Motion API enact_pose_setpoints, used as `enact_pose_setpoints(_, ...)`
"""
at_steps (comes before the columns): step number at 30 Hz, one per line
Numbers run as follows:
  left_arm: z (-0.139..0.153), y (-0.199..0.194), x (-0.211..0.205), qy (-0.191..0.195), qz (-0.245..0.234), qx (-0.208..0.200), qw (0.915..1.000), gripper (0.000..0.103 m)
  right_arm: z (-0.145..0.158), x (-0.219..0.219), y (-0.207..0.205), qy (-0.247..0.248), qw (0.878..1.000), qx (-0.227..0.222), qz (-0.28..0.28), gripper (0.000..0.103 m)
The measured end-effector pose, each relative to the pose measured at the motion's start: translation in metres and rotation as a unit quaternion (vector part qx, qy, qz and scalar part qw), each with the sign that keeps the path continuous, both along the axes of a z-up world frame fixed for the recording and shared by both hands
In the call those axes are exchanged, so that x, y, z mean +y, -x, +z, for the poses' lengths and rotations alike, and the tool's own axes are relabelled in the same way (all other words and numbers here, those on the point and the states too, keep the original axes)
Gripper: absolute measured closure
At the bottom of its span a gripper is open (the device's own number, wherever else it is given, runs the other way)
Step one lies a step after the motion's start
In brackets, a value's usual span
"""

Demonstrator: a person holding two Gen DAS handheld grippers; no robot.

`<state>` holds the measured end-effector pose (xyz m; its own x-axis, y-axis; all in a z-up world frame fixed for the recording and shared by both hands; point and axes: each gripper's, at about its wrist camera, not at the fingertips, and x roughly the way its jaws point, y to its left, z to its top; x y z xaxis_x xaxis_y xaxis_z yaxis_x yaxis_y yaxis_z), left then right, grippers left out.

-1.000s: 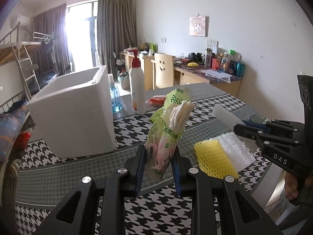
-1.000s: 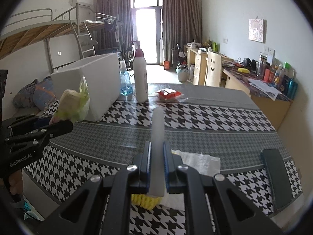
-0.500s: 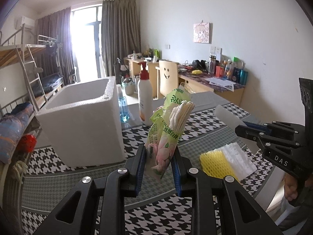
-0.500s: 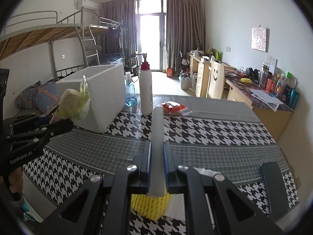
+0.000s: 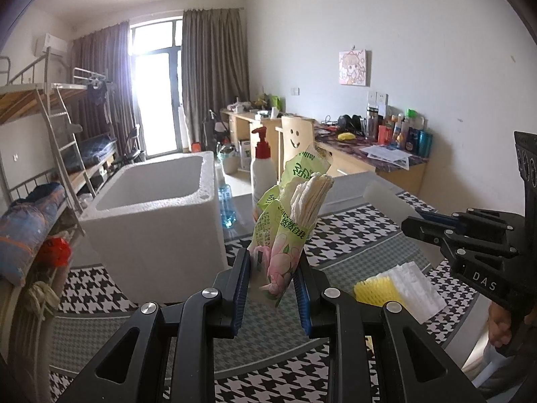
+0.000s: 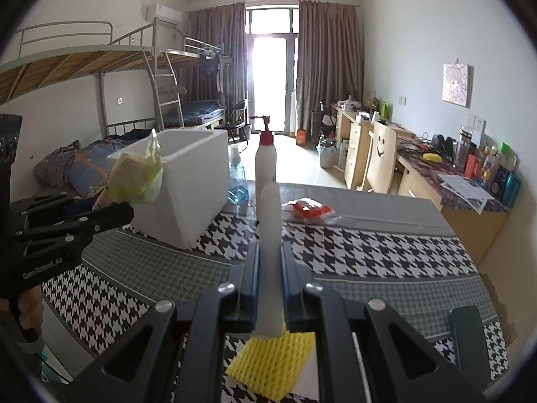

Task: Organize soft objects
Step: 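Carry the tissue pack and white item in both tools over the foam box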

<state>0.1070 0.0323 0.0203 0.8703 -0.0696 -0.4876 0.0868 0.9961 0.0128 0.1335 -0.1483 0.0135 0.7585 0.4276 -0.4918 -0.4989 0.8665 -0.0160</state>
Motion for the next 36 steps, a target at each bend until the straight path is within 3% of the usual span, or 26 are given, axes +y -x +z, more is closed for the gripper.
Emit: enact_pose_setpoints(36, 0.042, -0.036, 0.037, 0.015, 0.037, -0.04, 0.9984, 0.076, 0.043, 0.04, -0.037, -0.027, 0.999, -0.022, 0.024, 0.088)
